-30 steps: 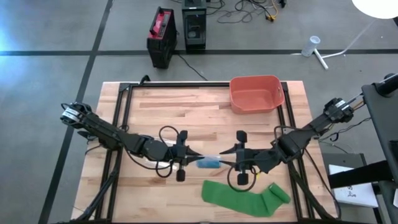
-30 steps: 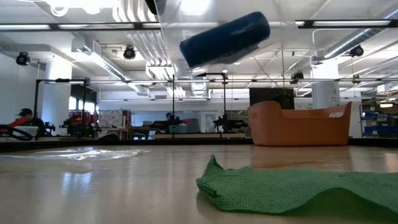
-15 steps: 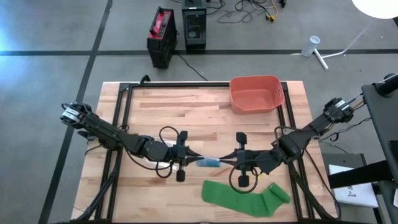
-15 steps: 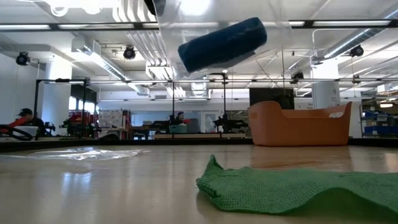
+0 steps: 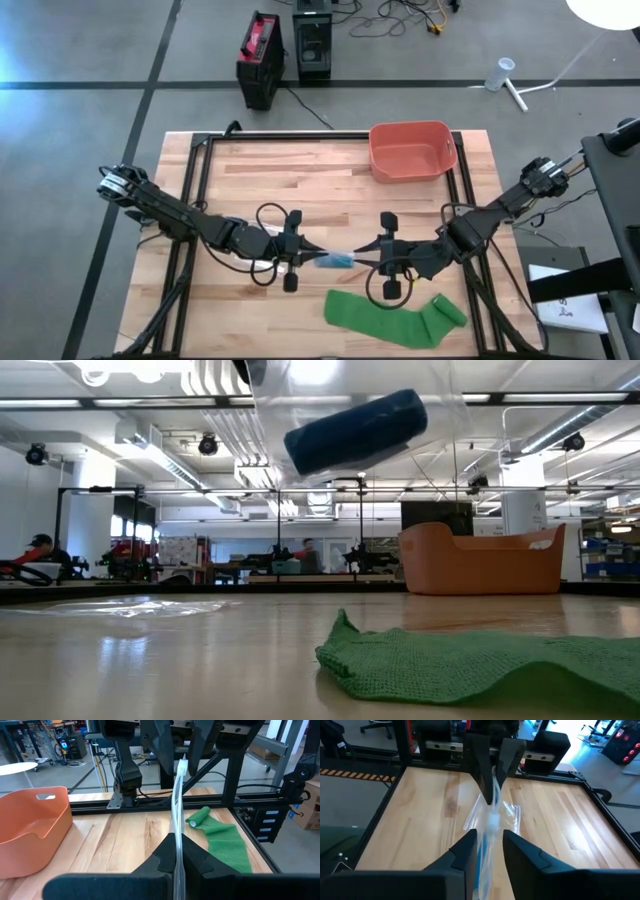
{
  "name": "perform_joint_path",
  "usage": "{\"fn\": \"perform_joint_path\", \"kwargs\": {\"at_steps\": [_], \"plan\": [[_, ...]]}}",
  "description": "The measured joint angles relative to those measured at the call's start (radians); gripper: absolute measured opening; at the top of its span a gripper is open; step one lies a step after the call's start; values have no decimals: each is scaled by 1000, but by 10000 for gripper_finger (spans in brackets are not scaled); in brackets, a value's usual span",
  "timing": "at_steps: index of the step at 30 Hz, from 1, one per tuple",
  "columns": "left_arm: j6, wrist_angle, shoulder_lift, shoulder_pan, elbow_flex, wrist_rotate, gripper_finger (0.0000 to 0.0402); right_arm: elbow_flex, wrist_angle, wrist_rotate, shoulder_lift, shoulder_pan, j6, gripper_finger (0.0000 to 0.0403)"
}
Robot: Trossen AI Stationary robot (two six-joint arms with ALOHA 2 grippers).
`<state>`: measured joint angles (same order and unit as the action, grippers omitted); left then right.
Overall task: Roll bandage
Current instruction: Close the transparent zip bag
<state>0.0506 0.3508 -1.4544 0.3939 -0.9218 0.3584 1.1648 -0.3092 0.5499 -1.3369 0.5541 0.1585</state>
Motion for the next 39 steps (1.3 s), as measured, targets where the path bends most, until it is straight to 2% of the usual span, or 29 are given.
{"fn": "perform_joint_path", "kwargs": {"at_steps": [5, 11, 13, 21, 32, 39], "plan": [[0, 0, 0, 0, 0, -1, 0, 5, 2, 0, 0, 0, -2, 76], [0, -1, 0, 0, 0, -1, 0, 5, 4, 1, 0, 0, -3, 14], [0, -2, 0, 0, 0, -1, 0, 5, 13, 1, -3, -2, -4, 5], [0, -2, -1, 0, 0, -2, 0, 5, 38, 3, -6, -9, -19, 3], [0, -2, -1, 0, 0, -2, 0, 5, 61, 1, -31, -11, -29, 37], [0, -2, -1, 0, 0, -2, 0, 5, 63, 3, -36, -18, -41, 8]]}}
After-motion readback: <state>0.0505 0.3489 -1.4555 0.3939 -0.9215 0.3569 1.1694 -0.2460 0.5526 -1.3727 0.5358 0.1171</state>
